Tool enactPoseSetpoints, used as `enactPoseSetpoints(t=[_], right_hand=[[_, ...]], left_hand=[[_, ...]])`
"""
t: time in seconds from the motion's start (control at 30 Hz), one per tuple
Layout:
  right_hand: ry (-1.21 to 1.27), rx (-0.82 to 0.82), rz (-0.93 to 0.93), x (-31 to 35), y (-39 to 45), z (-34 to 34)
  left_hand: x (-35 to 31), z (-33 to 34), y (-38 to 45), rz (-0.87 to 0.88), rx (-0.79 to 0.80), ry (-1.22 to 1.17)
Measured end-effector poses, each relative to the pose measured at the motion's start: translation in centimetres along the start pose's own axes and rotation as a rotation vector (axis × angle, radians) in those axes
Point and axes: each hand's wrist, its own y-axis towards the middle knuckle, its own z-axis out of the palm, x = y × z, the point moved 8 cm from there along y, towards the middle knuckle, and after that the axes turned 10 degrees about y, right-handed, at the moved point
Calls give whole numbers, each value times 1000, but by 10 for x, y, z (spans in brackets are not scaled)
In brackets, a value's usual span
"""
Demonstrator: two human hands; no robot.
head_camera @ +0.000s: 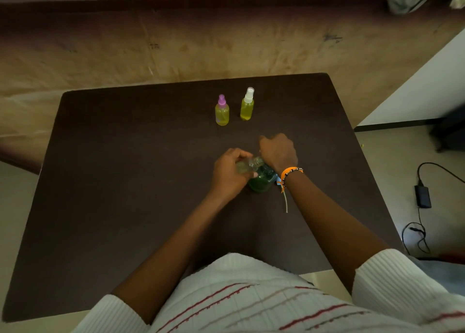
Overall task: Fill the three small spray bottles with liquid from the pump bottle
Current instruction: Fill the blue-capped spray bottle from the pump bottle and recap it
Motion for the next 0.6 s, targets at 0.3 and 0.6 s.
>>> enactPoseSetpoints(t=[0.3, 0.6], right_hand=[[-23, 209, 0, 7, -2, 9], [8, 6, -19, 0, 1, -1]], left_hand=[[-4, -3, 0, 25, 2, -18], [-1, 1, 0, 10, 21, -7]])
